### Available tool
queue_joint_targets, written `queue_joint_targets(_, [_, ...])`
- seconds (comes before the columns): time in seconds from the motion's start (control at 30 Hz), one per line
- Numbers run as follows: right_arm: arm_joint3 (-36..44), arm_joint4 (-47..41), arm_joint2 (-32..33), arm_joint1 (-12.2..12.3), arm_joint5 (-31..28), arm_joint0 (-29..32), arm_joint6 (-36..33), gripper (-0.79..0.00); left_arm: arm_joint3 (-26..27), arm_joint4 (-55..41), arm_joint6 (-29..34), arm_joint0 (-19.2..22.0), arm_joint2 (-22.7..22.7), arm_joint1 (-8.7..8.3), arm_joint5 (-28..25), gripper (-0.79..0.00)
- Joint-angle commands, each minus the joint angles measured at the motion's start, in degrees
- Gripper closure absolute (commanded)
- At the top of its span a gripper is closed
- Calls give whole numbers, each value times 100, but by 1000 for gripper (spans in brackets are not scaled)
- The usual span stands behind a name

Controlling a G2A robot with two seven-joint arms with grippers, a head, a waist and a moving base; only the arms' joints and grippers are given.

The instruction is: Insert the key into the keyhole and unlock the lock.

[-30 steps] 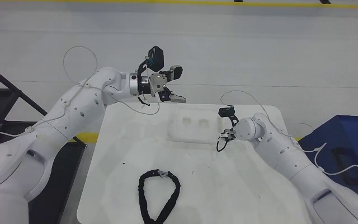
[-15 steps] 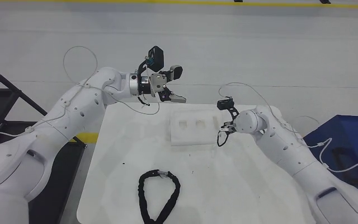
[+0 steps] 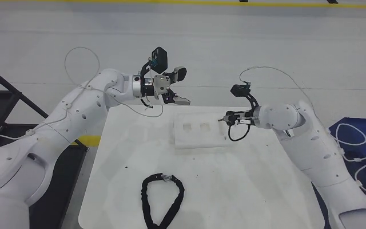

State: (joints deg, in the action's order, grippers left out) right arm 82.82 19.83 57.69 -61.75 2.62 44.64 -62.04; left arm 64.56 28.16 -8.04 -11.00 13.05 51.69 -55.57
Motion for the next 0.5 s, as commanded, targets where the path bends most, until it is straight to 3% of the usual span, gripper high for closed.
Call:
queue_joint_targets(0.0, [288,-165,323,67,-59,199,53,0,0,0,0,0,0,0,0,-785])
queue_joint_targets(0.47, [1678,-1059,1634,301,-541,882,213,0,0,0,0,0,0,0,0,-785])
